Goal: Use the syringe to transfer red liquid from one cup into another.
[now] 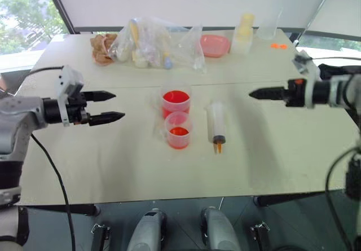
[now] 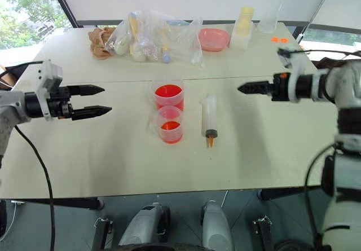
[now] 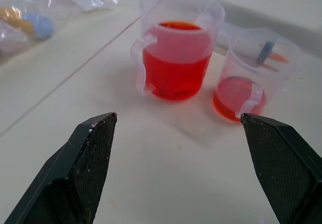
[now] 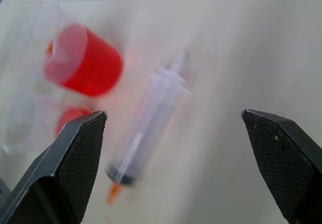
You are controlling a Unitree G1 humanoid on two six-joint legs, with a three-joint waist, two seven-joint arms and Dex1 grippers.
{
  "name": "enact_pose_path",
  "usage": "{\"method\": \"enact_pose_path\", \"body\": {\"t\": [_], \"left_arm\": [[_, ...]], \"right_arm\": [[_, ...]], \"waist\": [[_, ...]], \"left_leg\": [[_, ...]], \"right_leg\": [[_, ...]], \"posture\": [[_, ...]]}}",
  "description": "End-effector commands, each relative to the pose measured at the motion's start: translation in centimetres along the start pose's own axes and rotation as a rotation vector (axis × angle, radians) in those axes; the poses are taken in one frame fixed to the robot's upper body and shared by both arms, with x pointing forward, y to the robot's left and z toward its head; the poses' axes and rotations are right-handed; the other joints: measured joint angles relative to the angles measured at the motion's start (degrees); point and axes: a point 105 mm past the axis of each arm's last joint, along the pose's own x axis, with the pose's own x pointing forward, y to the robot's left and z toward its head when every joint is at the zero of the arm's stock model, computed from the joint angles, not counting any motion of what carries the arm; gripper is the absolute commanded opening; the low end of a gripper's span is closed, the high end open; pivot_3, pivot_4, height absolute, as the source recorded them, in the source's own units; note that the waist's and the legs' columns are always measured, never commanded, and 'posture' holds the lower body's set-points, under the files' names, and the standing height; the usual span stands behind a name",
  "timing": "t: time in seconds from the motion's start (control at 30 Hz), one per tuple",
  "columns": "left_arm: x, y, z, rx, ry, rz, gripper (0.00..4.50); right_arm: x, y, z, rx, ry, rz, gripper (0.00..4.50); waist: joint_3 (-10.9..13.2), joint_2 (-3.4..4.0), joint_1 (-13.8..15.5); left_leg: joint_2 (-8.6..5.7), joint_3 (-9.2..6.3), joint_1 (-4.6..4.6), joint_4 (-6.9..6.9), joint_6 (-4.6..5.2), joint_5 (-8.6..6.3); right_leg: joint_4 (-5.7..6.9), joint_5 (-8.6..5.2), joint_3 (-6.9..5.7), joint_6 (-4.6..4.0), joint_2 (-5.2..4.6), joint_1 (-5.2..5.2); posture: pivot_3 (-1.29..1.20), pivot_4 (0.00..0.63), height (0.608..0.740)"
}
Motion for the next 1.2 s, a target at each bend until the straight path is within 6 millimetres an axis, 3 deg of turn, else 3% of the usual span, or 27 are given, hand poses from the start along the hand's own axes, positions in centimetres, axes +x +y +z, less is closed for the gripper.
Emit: {"method": "enact_pose_path", "body": {"t": [0.03, 0.17, 0.5, 0.77, 0.9, 1.03, 1.13, 1.2], "left_arm": [[0.6, -0.1, 1.8, 0.100, -0.041, 0.005, 4.16], [1.1, -0.9, 2.7, 0.120, -0.096, 0.013, 4.16], [0.0, -3.0, 3.4, 0.137, -0.127, 0.076, 4.16], [-0.2, -3.5, 2.8, 0.104, -0.128, 0.114, 4.16], [0.3, -3.6, 2.8, 0.090, -0.153, 0.128, 4.16], [0.5, -3.6, 2.7, 0.077, -0.165, 0.139, 4.16], [0.6, -3.6, 2.6, 0.072, -0.165, 0.144, 4.16], [0.6, -3.5, 2.6, 0.070, -0.167, 0.148, 4.16]], "right_arm": [[1.6, 0.7, 0.2, 0.096, 0.084, -0.050, 4.48], [3.2, 0.9, 0.2, 0.129, 0.146, -0.116, 4.48], [6.6, 1.8, -1.7, 0.105, 0.299, -0.172, 4.48], [8.7, 3.7, -2.4, 0.056, 0.354, -0.134, 4.48], [10.3, 3.5, -3.1, 0.015, 0.362, -0.173, 4.48], [11.5, 2.0, -3.9, -0.012, 0.361, -0.252, 4.48], [11.9, 1.3, -4.6, -0.016, 0.369, -0.291, 3.67], [12.0, 0.7, -5.0, -0.010, 0.377, -0.314, 2.63]], "waist": [[0.0, 0.00, 0.0], [0.0, 0.00, 0.3], [0.0, 0.00, -0.3], [0.0, 0.00, -0.1], [0.0, 0.00, -0.2], [0.0, -0.01, -0.1], [0.0, -0.06, -0.2], [0.0, -0.06, -0.3]], "left_leg": [[-0.03, 0.02, -0.01, -0.03, 0.00, 0.00], [-0.09, 0.02, -0.10, -0.06, 0.02, -0.01], [-0.10, 0.12, -0.18, -0.04, 0.13, -0.08], [-0.12, 0.12, -0.16, 0.01, 0.13, -0.08], [-0.15, 0.12, -0.16, 0.03, 0.13, -0.08], [-0.20, 0.10, -0.16, 0.04, 0.13, -0.07], [-0.21, 0.11, -0.09, 0.05, 0.13, -0.07], [-0.21, 0.11, -0.02, 0.05, 0.13, -0.07]], "right_leg": [[-0.02, 0.00, 0.00, 0.00, -0.02, -0.03], [-0.06, 0.10, -0.02, 0.17, -0.07, -0.07], [-0.04, 0.15, -0.04, 0.25, -0.10, -0.22], [0.02, 0.15, -0.04, 0.26, -0.06, -0.20], [0.01, 0.15, -0.04, 0.25, -0.06, -0.18], [0.03, 0.16, -0.04, 0.25, -0.04, -0.18], [0.02, 0.16, -0.04, 0.25, -0.03, -0.12], [0.02, 0.17, -0.04, 0.24, -0.03, -0.06]], "posture": [[0.00, 0.150, 0.740], [0.00, 0.150, 0.740], [0.00, 0.150, 0.740], [0.00, 0.150, 0.740], [0.00, 0.150, 0.740], [0.00, 0.150, 0.740], [0.00, 0.150, 0.740], [0.00, 0.150, 0.740]]}}
